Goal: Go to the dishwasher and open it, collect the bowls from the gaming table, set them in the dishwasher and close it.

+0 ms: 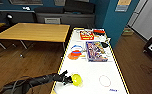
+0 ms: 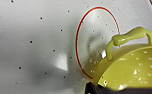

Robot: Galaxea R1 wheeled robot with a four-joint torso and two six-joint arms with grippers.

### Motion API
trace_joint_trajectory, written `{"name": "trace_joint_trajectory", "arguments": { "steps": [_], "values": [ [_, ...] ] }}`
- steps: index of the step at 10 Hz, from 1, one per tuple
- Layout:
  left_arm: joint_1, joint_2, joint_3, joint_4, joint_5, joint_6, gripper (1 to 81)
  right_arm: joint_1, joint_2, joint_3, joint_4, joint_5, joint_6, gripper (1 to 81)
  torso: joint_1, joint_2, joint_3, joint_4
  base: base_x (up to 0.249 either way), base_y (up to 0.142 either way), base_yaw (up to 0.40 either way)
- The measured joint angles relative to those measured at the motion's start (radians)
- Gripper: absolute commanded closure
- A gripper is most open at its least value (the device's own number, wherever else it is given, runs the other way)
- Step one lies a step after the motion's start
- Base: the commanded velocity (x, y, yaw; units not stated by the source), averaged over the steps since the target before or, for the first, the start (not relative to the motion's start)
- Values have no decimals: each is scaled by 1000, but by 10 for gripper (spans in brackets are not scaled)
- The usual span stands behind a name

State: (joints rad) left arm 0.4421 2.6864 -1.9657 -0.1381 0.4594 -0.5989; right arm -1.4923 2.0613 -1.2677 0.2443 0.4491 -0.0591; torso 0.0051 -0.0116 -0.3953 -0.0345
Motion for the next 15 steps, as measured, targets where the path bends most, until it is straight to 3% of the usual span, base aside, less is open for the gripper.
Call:
{"name": "trace_joint_trajectory", "arguments": {
  "steps": [4,6,9,12,15],
  "values": [
    [-78,-157,278,17,11,0,811,0,-23,16,0,-1,0,811,0,0,0,0,0,0,0],
    [-129,-296,432,23,10,0,811,0,-40,29,0,-2,0,811,0,0,0,0,0,0,0],
    [-127,-510,592,80,20,0,811,-2,-33,8,0,-23,0,811,0,0,0,0,0,0,0],
    [38,-669,670,178,25,1,811,-37,-27,-44,-1,-39,1,811,0,0,0,0,0,0,0],
    [290,-685,675,277,-43,1,811,-53,-9,-73,-1,-40,1,811,0,0,13,0,0,0,0]
  ]
}}
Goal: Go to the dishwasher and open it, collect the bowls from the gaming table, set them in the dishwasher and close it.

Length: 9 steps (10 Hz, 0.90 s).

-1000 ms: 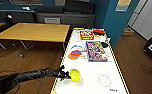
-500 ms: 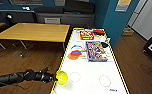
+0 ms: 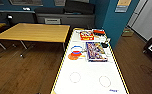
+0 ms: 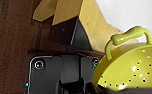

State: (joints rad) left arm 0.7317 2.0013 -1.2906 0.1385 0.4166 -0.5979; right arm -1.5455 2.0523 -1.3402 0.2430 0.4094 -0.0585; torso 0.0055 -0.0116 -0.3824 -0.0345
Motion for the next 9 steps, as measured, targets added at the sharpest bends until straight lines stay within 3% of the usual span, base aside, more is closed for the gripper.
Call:
{"name": "trace_joint_trajectory", "arguments": {
  "steps": [2,5,7,9],
  "values": [
    [192,-4,-27,74,-79,1,811,-15,3,-23,0,-2,0,811,-1,0,39,0,0,0,0],
    [383,16,-132,175,-209,1,811,-26,4,-31,0,-2,1,811,-1,0,100,0,0,0,0],
    [444,84,-229,226,-254,1,811,-25,26,-55,0,-3,1,811,-2,-1,140,0,0,0,0],
    [490,171,-338,252,-292,3,811,-26,68,-84,-2,-11,1,811,-2,-1,179,0,0,0,0]
  ]
}}
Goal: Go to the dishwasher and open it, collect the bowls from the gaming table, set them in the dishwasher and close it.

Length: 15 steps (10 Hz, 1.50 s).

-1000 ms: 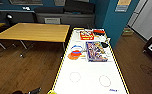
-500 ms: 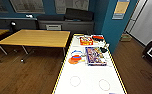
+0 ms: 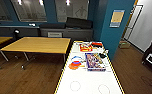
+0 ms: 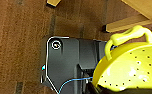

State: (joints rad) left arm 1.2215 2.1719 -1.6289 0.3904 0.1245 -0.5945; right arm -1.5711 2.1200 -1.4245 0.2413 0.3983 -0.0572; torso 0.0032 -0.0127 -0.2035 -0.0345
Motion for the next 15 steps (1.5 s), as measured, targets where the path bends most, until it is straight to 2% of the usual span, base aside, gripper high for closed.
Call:
{"name": "trace_joint_trajectory", "arguments": {
  "steps": [2,6,8,11,14,15],
  "values": [
    [58,73,-117,13,-25,8,811,-3,20,-22,-2,-6,-2,811,-1,-1,37,0,0,0,0],
    [169,170,-244,42,-80,23,811,-15,54,-115,-3,-33,-2,811,-3,-2,47,0,0,0,0],
    [172,203,-307,48,-97,24,811,-14,98,-166,-3,-49,-3,811,-4,-2,47,0,0,0,0],
    [177,296,-434,48,-98,23,811,-14,170,-269,-6,-87,-3,811,-4,-2,47,0,0,0,0],
    [217,369,-502,35,-83,23,811,-14,210,-319,-6,-121,-5,811,-4,-3,47,0,0,0,0],
    [231,379,-514,-4,-69,37,811,-14,210,-327,-6,-123,-4,811,-4,-3,47,0,0,0,0]
  ]
}}
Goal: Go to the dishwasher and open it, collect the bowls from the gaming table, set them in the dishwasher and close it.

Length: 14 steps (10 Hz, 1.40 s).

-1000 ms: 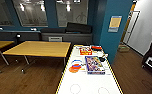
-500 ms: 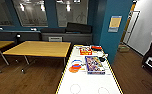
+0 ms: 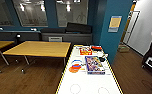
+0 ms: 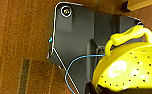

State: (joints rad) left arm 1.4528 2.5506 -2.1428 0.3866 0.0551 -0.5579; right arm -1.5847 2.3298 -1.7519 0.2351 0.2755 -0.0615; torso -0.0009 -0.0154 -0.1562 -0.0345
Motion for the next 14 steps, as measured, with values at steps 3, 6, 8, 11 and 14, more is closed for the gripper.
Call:
{"name": "trace_joint_trajectory", "arguments": {
  "steps": [3,6,8,11,14],
  "values": [
    [17,60,-100,-171,2,167,811,1,41,-53,0,-18,1,811,0,0,0,0,0,0,0],
    [24,113,-202,-251,-6,275,811,9,57,-79,-1,-42,0,811,0,0,0,0,0,0,0],
    [25,131,-213,-247,-29,293,811,9,91,-129,-3,-63,-1,811,0,0,0,0,0,0,0],
    [25,166,-270,-232,-39,293,811,9,169,-241,-8,-80,-1,811,0,-1,0,0,0,0,0],
    [24,252,-412,-229,-44,293,811,9,235,-299,-8,-88,-2,811,0,-1,0,0,0,0,0]
  ]
}}
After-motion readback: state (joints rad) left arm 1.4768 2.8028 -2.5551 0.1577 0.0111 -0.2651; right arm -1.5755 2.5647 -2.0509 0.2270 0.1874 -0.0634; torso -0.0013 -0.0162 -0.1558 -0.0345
